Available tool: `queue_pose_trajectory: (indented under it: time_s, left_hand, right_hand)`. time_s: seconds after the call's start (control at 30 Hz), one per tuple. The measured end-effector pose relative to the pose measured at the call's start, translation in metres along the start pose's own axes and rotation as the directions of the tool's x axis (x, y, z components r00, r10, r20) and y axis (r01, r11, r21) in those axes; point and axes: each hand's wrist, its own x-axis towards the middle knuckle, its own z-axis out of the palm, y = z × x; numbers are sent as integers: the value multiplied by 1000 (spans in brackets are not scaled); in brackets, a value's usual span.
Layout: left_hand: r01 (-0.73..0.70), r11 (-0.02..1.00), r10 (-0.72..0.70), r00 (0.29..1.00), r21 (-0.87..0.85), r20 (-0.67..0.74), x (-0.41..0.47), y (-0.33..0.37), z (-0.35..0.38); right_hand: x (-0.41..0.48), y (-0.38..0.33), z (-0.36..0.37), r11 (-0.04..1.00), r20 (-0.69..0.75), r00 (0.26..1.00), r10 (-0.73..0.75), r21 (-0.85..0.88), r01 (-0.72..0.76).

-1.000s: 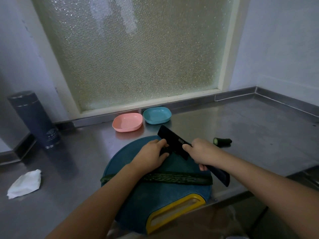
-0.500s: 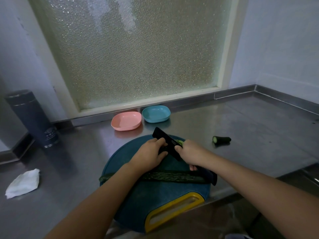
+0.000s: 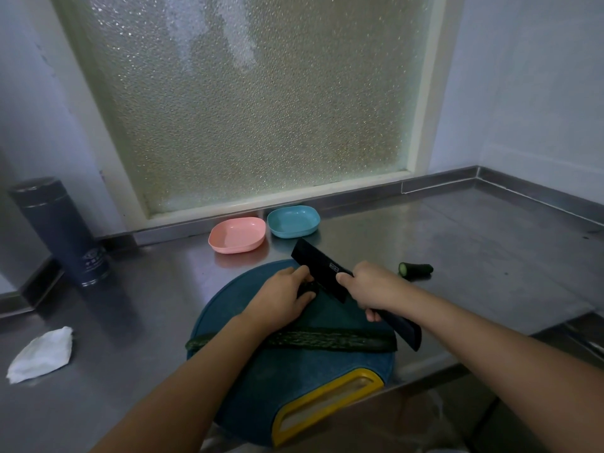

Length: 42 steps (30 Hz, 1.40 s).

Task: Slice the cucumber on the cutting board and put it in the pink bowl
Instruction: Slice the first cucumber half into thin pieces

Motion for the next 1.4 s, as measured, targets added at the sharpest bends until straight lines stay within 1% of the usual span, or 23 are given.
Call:
queue_pose_trajectory:
  time_s: [0.3, 0.5, 0.63, 0.83, 1.0, 1.23, 1.4]
  left_hand:
    - [-10, 1000, 10, 1000, -1, 3, 1, -2, 2]
    - [-11, 1000, 11, 1000, -6, 1, 1, -3, 2]
    - [5, 1000, -4, 1000, -18, 13, 0, -4, 1]
    - [10, 1000, -10, 1000, -19, 10, 0, 0, -1]
    - [19, 1000, -18, 1000, -17, 23, 0, 0, -2]
    - [16, 1000, -16, 1000, 3, 17, 0, 1, -1]
    - [13, 1000, -14, 1000, 2, 18, 0, 2, -2]
  right_hand:
    - [4, -4, 3, 1000, 22, 1000, 11, -3, -11]
    - [13, -11, 21, 999, 53, 998, 35, -18, -34]
    - [10, -7, 21, 999, 41, 999, 26, -44, -24]
    - [5, 7, 14, 1000, 7, 1000, -2, -10, 2]
    - [3, 5, 8, 999, -33, 999, -14, 34, 15]
    - [3, 1, 7, 1000, -20, 1000, -8, 29, 9]
    - [4, -7, 8, 999, -11, 1000, 26, 22, -25]
